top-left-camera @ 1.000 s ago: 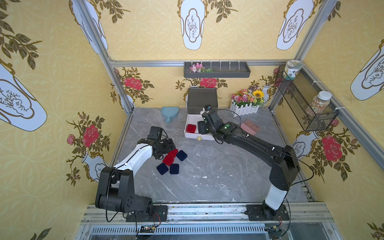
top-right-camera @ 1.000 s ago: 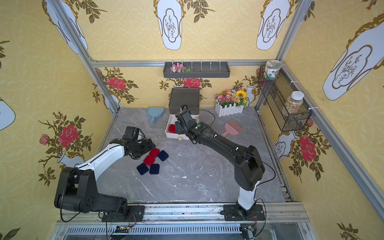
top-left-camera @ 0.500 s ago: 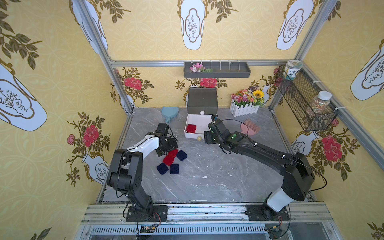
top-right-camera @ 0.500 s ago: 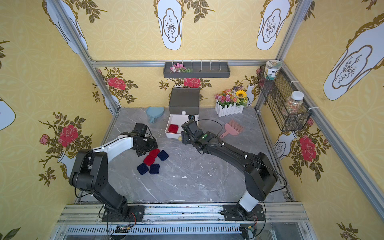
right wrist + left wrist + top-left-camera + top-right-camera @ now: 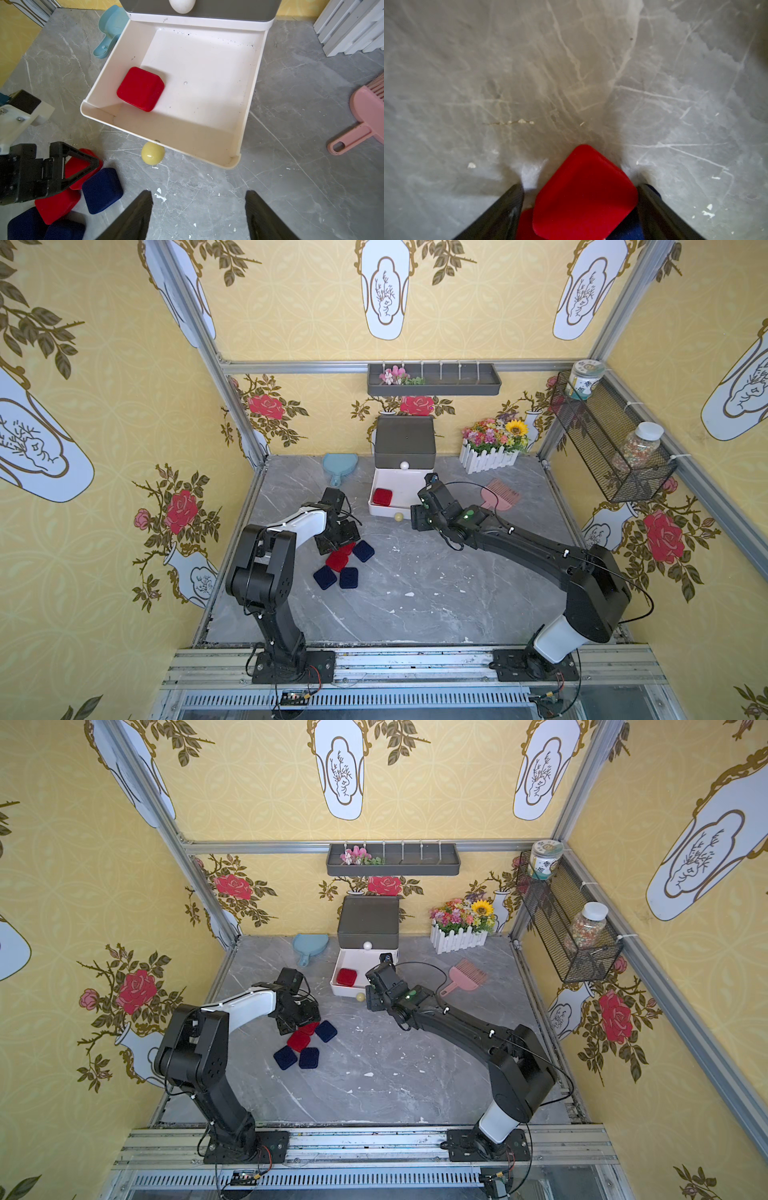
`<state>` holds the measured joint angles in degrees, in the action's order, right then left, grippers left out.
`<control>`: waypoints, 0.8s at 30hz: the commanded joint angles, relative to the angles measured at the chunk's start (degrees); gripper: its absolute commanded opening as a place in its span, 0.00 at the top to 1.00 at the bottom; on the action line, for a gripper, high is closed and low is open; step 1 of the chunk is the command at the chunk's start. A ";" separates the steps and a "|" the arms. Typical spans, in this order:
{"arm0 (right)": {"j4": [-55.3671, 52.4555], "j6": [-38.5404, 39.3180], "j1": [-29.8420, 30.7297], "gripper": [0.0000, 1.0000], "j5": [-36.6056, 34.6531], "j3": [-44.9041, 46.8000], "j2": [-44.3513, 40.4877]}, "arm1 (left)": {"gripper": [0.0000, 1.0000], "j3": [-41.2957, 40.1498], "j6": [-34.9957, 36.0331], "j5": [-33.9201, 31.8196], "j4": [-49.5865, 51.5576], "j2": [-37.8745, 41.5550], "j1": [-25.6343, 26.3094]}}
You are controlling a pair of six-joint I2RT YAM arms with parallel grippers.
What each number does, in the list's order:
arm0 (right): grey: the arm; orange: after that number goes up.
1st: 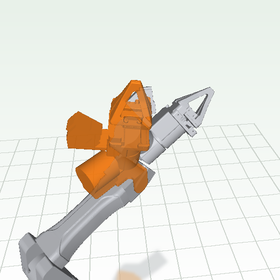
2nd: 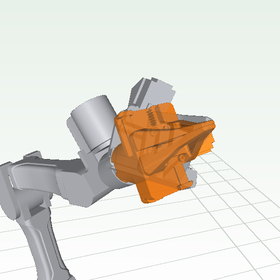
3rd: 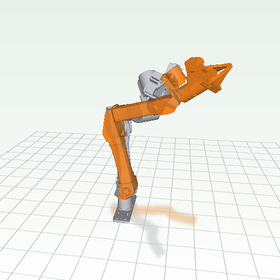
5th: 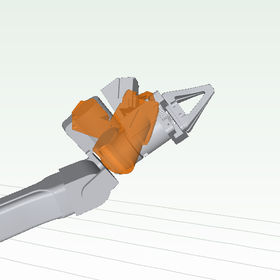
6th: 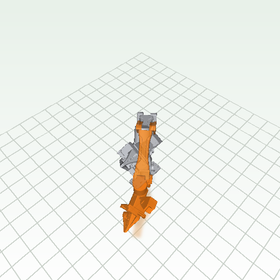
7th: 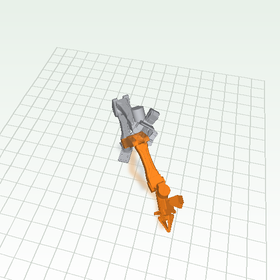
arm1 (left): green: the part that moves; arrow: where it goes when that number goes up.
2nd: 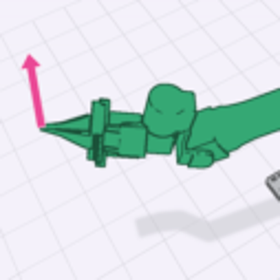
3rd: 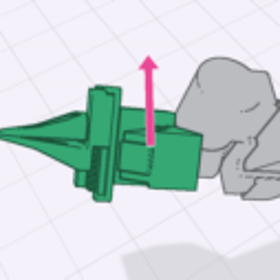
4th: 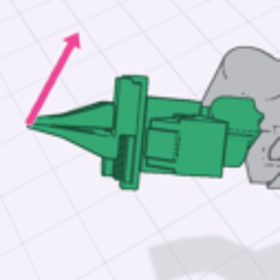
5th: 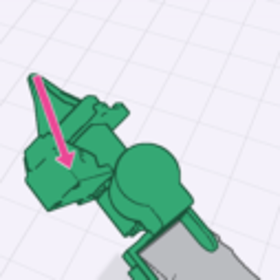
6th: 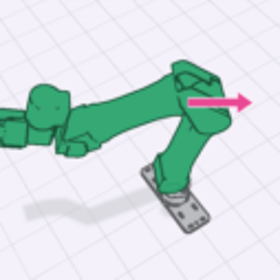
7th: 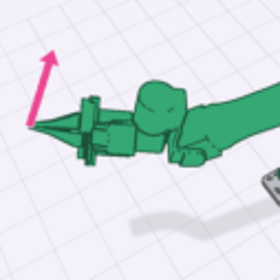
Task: Place the brooch boxes into the drawer by color
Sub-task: Pick up the brooch box from the center of the board.
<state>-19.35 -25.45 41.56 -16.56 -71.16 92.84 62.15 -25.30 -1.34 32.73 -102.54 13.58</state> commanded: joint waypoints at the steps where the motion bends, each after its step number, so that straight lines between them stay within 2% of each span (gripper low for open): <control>1: 2.00 -0.47 -0.08 0.25 -0.50 0.23 -0.70 | 0.13 0.02 0.60 0.33 0.23 -1.28 0.16; 10: 1.91 -1.02 -0.09 0.25 -0.43 0.65 -1.10 | 0.24 0.12 0.31 -0.85 0.54 -0.55 0.22; 20: 1.93 -1.59 0.04 0.25 -0.41 1.69 -2.98 | 0.27 0.13 -0.36 -2.79 1.02 4.87 0.14; 24: 4.08 -2.59 0.02 0.25 2.36 3.64 -4.83 | 0.27 1.27 -0.45 -2.72 2.45 8.07 0.19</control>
<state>-19.05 -26.85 41.58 -16.23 -68.62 89.19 62.85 -25.52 -3.70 33.91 -95.66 13.78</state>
